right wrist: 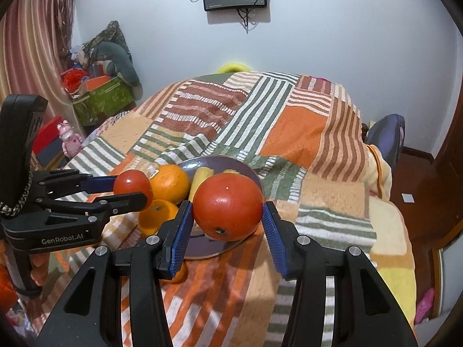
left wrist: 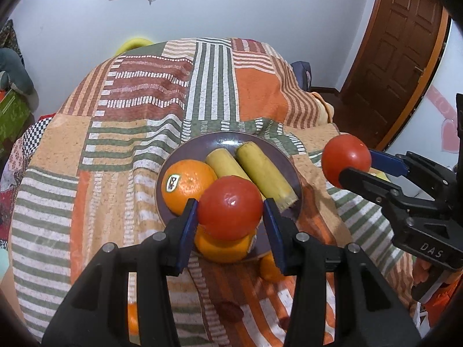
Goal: Organize fruits
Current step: 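Lower the tomato onto the plate with the left gripper while the right gripper places its tomato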
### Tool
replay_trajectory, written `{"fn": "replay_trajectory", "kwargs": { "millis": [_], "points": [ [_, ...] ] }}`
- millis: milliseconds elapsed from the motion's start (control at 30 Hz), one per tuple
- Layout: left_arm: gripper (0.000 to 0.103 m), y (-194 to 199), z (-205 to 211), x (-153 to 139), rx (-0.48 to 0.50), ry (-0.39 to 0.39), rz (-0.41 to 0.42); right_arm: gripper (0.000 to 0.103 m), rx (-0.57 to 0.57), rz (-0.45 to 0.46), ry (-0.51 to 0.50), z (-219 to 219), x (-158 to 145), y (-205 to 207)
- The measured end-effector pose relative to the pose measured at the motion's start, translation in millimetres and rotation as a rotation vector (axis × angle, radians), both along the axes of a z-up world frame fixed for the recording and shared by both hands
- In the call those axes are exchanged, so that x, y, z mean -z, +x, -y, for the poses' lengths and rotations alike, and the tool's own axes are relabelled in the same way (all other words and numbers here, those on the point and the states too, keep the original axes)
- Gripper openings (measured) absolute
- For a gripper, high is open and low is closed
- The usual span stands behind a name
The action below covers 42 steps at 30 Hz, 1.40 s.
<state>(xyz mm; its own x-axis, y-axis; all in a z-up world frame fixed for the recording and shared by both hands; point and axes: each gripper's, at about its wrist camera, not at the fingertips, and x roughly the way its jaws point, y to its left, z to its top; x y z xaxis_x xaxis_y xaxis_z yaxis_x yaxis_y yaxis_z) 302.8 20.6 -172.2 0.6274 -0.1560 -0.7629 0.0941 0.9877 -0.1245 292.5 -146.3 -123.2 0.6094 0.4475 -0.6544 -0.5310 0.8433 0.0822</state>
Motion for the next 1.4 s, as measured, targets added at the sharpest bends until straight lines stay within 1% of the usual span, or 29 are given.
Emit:
{"fn": "replay_trajectory", "kwargs": {
  "millis": [367, 600, 733, 833, 933, 1033, 1067, 1100, 1167, 1267, 1400],
  "points": [
    [0.045, 39, 5, 18, 0.011, 0.0, -0.034, 0.045, 0.017, -0.036, -0.053, -12, 23, 44],
    [0.045, 52, 7, 28, 0.025, 0.0, -0.053, 0.045, 0.012, -0.125, -0.05, -18, 44, 73],
    [0.045, 54, 10, 29, 0.033, 0.007, -0.05, 0.046, 0.016, -0.141, -0.076, -22, 52, 82],
    [0.045, 55, 11, 33, 0.035, -0.006, -0.063, 0.046, 0.007, -0.123, -0.104, -25, 52, 79],
    [0.046, 53, 13, 33, 0.032, 0.006, -0.054, 0.048, -0.006, -0.123, -0.121, -28, 53, 78],
    [0.053, 54, 13, 34, 0.027, -0.002, -0.065, 0.048, -0.008, -0.124, -0.121, -27, 54, 78],
    [0.059, 54, 13, 34, 0.022, -0.005, -0.066, 0.048, -0.009, -0.126, -0.123, -27, 54, 78],
    [0.067, 54, 13, 33, 0.015, -0.002, -0.067, 0.048, -0.012, -0.129, -0.126, -27, 54, 77],
    [0.074, 53, 12, 33, -0.012, 0.015, -0.068, 0.049, -0.022, -0.14, -0.126, -26, 53, 78],
    [0.074, 50, 7, 32, -0.031, 0.019, -0.07, 0.051, -0.035, -0.147, -0.134, -26, 52, 75],
    [0.074, 42, 2, 25, -0.046, 0.014, -0.06, 0.052, -0.046, -0.118, -0.149, -27, 46, 63]
  ]
}}
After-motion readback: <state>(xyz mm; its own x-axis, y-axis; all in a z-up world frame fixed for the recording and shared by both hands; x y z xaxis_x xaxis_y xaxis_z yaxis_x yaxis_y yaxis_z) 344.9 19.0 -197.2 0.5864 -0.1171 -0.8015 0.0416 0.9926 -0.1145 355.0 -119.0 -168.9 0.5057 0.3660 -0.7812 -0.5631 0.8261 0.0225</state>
